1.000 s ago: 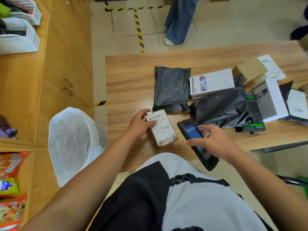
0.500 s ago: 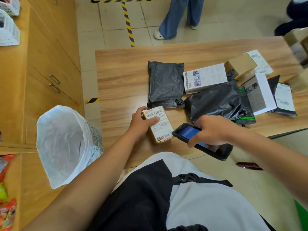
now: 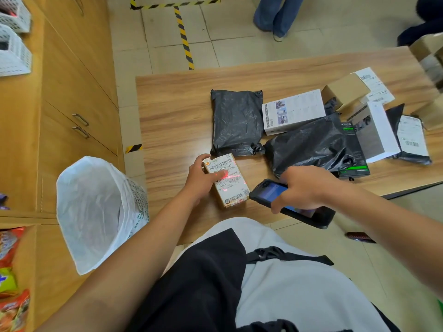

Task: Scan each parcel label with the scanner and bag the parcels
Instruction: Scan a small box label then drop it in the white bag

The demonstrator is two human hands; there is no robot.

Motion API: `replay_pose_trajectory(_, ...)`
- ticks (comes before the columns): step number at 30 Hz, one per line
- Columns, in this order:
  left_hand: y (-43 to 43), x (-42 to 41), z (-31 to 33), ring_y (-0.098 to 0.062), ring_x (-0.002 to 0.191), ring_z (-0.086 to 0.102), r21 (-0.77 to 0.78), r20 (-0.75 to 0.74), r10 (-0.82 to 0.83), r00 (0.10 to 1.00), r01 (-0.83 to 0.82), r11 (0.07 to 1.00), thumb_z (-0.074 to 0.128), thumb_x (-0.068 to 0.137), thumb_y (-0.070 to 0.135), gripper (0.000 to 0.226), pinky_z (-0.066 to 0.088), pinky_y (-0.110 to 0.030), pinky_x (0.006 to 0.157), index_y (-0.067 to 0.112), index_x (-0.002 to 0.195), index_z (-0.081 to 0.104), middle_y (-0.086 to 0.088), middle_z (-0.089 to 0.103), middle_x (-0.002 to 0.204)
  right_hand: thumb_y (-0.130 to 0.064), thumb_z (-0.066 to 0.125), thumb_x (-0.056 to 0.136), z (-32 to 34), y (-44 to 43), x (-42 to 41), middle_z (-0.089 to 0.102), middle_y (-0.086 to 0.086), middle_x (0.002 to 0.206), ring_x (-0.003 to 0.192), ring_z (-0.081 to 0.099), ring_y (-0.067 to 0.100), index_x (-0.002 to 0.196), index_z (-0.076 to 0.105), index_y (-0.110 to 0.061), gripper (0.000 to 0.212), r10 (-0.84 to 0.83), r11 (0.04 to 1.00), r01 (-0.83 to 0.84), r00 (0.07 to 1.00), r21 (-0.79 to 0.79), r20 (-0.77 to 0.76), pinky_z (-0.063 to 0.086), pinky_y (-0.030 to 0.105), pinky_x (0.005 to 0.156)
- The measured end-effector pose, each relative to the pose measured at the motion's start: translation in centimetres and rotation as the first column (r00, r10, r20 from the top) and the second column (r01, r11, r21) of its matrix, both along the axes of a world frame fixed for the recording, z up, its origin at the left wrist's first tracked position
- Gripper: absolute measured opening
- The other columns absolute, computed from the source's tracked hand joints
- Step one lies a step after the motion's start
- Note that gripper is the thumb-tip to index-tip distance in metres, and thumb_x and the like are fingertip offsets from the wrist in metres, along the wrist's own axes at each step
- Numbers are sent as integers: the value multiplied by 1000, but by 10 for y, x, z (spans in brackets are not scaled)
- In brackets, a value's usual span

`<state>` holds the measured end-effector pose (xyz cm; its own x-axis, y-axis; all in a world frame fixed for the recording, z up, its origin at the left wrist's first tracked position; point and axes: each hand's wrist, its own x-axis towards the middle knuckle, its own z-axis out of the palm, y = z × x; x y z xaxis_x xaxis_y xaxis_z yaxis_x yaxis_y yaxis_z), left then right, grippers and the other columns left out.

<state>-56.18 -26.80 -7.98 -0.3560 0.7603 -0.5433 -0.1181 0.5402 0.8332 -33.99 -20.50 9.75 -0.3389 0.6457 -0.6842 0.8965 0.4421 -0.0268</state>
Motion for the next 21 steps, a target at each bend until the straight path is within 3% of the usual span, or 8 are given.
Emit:
replay_pose_trajectory(5,1,0,2,-22,116,58,-23,-3,-6,1000,6,1000,87,73,16,72,53,-45,98,37,128,46,-7,51,136,-69,74,61,-2,2,3,67,-6,63,62,65,16,80,62,-23,51,50,999,-50,999,-4,20,43,27,55)
replay_pose_trajectory(10,1,-2,6,-23,118,57,-60,-18,-33,999,32,998,86,75,17,80,52,-43,98,29,141,41,-6,50,139,-69,72,57,-5,9,10,73,-3,58,47,62,12,78,66,-21,52,28,1000,-28,1000,-11,-9,53,26,59)
replay_pose_trajectory(13,0,-1,10,-21,114,59,-72,0,-23,1000,23,997,86,76,17,80,54,-41,95,28,141,40,-3,54,135,-69,70,56,-7,12,14,73,-3,58,46,62,11,77,68,-20,53,40,999,-40,999,-14,-26,52,25,57)
replay_pose_trajectory(18,0,0,14,-20,105,65,-107,22,-5,1000,8,994,86,75,18,82,55,-44,94,28,141,40,3,62,117,-67,70,60,-9,15,22,68,-5,62,61,64,17,73,64,-22,47,94,995,-93,994,17,-59,39,27,52)
replay_pose_trajectory(21,0,1,16,-18,100,67,-132,19,-11,1000,13,991,86,75,17,81,58,-41,87,31,141,39,6,63,113,-67,70,59,-10,18,30,68,-3,61,61,65,18,75,65,-20,50,71,997,-70,995,16,-76,41,28,53)
